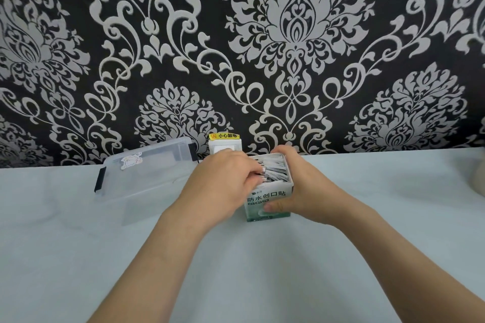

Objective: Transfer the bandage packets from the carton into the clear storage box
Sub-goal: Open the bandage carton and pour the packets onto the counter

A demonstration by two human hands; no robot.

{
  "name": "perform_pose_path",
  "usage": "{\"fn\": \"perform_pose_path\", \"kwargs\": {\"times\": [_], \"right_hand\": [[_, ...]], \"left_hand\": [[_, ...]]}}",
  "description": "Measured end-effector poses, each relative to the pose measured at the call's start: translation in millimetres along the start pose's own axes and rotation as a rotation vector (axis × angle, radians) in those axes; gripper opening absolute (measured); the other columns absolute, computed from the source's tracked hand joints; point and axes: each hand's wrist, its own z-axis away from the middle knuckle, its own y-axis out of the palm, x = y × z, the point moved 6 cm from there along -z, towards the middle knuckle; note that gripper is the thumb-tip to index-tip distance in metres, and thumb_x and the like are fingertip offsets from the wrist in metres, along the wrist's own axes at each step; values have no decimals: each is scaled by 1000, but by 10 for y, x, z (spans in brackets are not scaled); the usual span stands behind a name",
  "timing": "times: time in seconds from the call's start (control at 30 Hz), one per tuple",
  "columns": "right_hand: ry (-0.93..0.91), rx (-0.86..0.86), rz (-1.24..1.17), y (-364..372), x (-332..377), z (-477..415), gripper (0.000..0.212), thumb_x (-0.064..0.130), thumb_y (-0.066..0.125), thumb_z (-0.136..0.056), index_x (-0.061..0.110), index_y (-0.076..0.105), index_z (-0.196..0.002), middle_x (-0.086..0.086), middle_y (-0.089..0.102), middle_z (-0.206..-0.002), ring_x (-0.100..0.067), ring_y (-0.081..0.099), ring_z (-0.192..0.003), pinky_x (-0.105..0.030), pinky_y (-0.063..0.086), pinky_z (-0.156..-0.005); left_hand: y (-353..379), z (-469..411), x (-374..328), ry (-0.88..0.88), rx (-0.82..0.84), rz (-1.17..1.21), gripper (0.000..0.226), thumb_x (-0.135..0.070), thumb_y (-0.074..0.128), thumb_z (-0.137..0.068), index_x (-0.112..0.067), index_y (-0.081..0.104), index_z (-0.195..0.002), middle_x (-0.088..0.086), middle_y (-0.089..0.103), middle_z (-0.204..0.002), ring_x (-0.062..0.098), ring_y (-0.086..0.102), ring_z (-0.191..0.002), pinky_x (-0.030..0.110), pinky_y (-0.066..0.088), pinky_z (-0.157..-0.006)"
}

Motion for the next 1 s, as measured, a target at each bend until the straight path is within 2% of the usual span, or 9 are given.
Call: {"fn": "perform_pose_path", "kwargs": {"times": [0.1,0.3,0.4,0.47,0.6,0.73,0.8,0.93,1.0], "right_hand": [[-10,-17,65,-7,74,15,93,31,90,-60,36,33,-133,20,51,-117,-7,56,-105,-34,52,-89],[-83,-53,233,-53,267,53,94,31,86,-63,36,30,-139,20,43,-129,-9,52,-108,-33,48,-92],[-85,-85,257,-132,289,67,96,29,85,-65,36,27,-141,18,41,-135,-9,47,-114,-29,43,-95],[-72,-104,256,-213,253,58,98,29,86,-64,35,27,-142,16,40,-134,-8,44,-116,-25,40,-95],[-11,-114,331,-359,133,24,99,31,85,-65,29,27,-145,12,36,-134,-12,37,-119,-25,37,-96],[40,-117,389,-421,63,6,93,34,83,-66,26,30,-143,6,38,-133,-18,35,-119,-32,37,-99],[57,-140,422,-478,37,21,89,32,82,-67,27,32,-141,6,41,-133,-18,34,-115,-36,38,-98],[76,-224,561,-593,67,41,85,33,80,-68,30,33,-139,6,40,-134,-20,32,-111,-44,36,-97],[57,-267,606,-581,121,47,84,35,79,-69,33,33,-139,10,38,-134,-20,32,-115,-41,31,-91]], "left_hand": [[-50,31,63,-50,24,40,24,-29,60,-92,-33,65,-115,-10,68,-100,12,54,-87,29,45,-81],[-29,59,129,-81,-59,65,15,-26,63,-88,-33,53,-97,-12,71,-93,17,63,-87,38,51,-74],[70,28,135,-31,-199,133,24,-13,65,-81,-28,46,-82,-6,62,-75,25,57,-74,40,48,-63],[76,31,155,-19,-310,233,31,-4,67,-76,-27,45,-79,-8,57,-70,22,54,-69,36,45,-60],[-197,92,283,-62,-579,360,37,2,67,-79,-29,52,-91,-11,65,-81,15,64,-81,36,51,-69],[-408,168,356,-35,-667,279,28,-6,59,-84,-27,67,-100,-7,72,-91,17,67,-84,38,54,-75],[-394,154,430,-59,-591,235,27,-4,58,-85,-21,71,-101,-6,72,-92,21,66,-83,40,54,-74],[-42,58,592,-278,-155,251,34,-4,56,-89,-30,71,-105,-3,69,-97,20,62,-89,32,50,-83],[198,75,552,-318,17,155,33,-10,53,-92,-30,67,-114,0,68,-107,23,60,-98,29,47,-85]]}}
